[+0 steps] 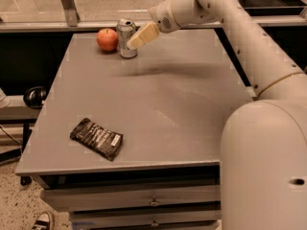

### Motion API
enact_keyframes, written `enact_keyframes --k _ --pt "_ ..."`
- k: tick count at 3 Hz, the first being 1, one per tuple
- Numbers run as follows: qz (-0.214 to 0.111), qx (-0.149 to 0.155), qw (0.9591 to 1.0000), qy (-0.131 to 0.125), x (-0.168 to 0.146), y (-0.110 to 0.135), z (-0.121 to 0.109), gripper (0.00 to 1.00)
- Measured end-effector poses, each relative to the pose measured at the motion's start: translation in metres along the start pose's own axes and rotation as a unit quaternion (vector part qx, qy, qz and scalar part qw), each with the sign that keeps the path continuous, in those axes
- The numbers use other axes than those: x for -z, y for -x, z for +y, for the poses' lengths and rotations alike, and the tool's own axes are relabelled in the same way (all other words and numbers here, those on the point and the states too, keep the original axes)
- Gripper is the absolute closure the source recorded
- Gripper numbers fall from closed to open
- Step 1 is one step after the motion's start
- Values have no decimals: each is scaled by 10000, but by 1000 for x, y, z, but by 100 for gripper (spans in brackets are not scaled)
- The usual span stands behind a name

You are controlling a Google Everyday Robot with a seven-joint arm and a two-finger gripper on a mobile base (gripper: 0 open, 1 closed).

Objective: Move 7up can near apple

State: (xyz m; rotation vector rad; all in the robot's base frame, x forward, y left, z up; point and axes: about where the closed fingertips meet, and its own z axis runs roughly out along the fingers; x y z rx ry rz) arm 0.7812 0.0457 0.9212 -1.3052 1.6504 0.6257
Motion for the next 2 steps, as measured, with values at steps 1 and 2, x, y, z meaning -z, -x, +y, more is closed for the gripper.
enact_keyframes --k 1,2 --pt "-100 -7 9999 -1 55 -20 2 0" --pt "-285 -304 9989 -198 144 -59 2 0"
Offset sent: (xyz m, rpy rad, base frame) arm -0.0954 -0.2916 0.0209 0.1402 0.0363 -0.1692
